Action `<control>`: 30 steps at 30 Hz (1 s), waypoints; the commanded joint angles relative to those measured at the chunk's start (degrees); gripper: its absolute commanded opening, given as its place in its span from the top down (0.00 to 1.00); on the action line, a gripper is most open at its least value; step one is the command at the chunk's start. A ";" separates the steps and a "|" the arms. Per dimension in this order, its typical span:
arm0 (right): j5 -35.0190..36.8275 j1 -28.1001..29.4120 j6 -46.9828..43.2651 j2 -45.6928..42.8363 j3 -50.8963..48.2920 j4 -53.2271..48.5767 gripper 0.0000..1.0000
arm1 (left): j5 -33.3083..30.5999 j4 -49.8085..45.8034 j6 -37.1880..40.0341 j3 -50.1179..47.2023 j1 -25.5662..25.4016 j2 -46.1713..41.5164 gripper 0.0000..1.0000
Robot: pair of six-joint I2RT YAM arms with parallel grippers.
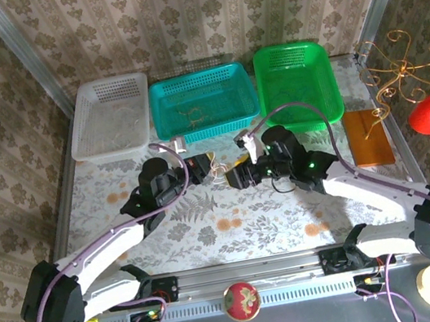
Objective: Untangle the cables
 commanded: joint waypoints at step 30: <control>-9.61 -6.20 4.56 -6.36 -5.62 7.79 0.36 | 1.36 3.45 -9.07 -4.55 4.17 -3.53 1.00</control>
